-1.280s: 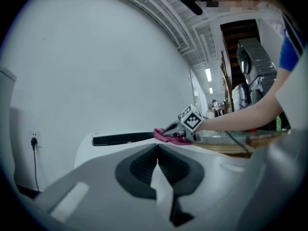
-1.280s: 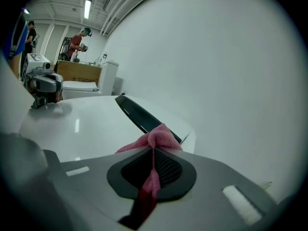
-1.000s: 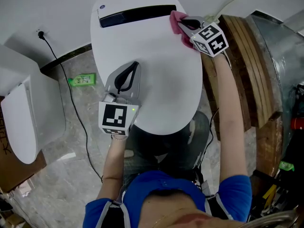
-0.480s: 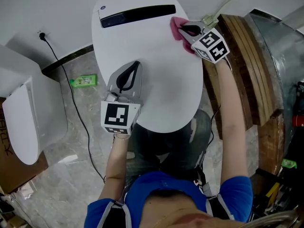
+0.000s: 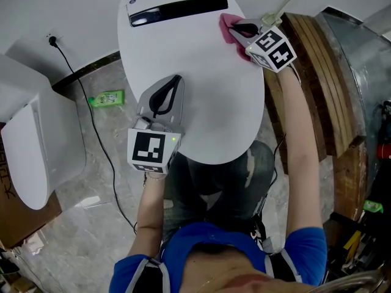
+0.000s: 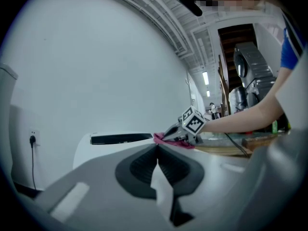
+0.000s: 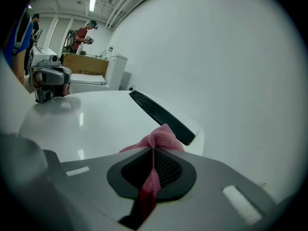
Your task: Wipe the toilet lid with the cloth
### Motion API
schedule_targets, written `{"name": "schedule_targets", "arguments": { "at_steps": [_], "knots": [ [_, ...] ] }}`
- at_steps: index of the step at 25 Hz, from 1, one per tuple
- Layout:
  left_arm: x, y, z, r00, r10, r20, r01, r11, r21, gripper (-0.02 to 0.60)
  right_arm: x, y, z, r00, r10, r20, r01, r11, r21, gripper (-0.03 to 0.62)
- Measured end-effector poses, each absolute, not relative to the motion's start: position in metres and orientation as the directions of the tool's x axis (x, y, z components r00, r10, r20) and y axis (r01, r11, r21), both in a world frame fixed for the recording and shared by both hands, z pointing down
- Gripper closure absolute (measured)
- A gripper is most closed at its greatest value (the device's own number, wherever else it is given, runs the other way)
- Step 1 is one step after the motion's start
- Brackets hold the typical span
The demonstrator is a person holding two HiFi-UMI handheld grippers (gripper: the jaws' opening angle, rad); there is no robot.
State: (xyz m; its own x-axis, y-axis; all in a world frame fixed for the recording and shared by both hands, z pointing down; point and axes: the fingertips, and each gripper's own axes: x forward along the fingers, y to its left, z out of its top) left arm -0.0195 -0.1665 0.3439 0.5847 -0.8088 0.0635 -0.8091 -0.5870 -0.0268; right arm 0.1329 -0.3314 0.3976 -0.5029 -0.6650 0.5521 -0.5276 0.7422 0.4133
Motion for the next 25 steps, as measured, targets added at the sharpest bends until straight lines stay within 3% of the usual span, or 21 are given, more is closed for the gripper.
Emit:
{"name": "schedule_targets", "arguments": {
  "at_steps": [25],
  "knots": [
    [-0.048, -0.149, 0.357, 0.561, -0.822, 0.097, -0.828, -0.56, 0.037, 0.577, 0.071, -0.317, 0.396, -0.533, -0.621, 0.575, -0.439, 0.784, 0.44, 0.586]
  ]
}}
